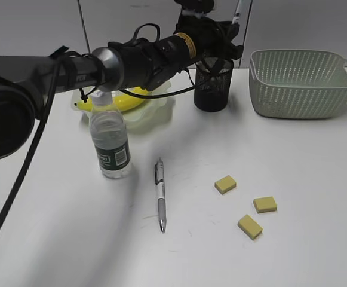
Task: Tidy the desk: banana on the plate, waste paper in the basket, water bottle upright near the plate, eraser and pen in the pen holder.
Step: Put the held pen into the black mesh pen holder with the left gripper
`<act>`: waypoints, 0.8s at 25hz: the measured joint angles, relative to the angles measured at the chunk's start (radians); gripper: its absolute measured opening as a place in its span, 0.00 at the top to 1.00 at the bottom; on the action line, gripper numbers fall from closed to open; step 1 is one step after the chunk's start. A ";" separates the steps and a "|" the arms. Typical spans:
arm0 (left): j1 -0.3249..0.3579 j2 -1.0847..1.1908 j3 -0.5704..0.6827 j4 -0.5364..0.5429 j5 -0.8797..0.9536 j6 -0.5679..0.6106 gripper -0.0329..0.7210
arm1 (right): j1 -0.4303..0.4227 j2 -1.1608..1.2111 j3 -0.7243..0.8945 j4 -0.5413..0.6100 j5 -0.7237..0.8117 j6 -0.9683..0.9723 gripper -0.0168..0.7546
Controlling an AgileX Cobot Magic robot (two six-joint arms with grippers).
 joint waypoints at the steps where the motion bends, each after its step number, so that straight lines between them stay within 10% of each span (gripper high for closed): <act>1: 0.000 0.000 -0.001 0.000 0.001 0.000 0.84 | 0.000 0.000 0.000 0.000 0.000 0.000 0.56; 20: -0.005 -0.046 -0.001 0.034 0.127 0.000 0.61 | 0.000 0.000 0.000 0.000 0.000 0.000 0.56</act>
